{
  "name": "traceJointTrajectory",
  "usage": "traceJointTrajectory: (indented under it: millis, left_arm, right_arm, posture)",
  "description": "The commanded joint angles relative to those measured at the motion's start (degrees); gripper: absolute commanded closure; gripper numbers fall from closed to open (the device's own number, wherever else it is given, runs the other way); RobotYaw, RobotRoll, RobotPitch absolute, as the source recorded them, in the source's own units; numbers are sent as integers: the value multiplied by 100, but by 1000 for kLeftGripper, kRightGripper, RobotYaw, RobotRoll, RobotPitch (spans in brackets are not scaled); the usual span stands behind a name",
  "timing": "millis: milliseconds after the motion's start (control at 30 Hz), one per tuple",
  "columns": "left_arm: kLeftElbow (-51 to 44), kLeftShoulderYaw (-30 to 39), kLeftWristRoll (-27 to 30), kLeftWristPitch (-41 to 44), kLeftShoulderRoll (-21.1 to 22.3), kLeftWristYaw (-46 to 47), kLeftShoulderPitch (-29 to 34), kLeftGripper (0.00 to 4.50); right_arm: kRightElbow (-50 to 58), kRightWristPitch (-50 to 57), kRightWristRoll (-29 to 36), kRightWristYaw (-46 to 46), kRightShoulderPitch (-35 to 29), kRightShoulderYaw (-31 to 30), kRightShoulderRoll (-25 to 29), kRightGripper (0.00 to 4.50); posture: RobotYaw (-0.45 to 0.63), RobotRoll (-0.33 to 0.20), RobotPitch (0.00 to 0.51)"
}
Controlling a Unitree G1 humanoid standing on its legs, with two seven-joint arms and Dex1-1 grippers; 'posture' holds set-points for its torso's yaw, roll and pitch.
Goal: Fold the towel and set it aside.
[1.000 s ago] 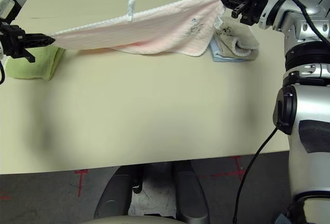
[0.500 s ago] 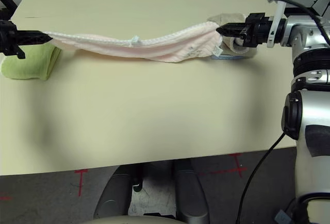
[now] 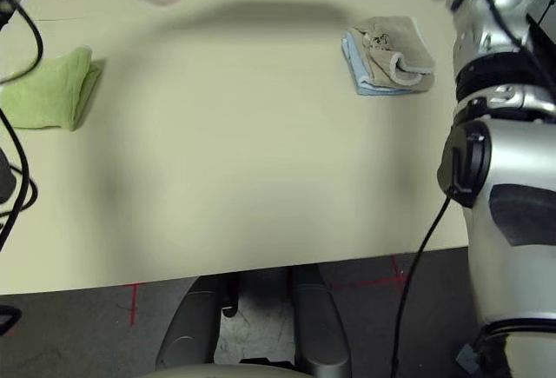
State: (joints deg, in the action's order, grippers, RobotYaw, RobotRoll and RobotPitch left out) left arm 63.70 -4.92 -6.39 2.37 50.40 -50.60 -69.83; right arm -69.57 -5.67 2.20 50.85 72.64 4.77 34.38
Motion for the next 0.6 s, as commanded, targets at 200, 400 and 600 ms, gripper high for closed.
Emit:
traceJointTrajectory:
  millis: [200,400,600]
  left_arm:
    - [-1172,-535,-342,639,730,-1873,576,4477]
    - [-1531,-685,-359,617,966,-2925,700,4477]
    - [-2102,-823,-35,884,1300,-4143,937,4477]
  right_arm:
    - [1194,781,-168,747,-1203,-386,233,4500]
    - [1264,407,-460,1201,-1088,-722,636,4500]
    - [1196,-284,-479,1969,-1037,-907,900,4500]
  posture:
    - [52,0,278]
    - [45,0,277]
    - [45,0,281]
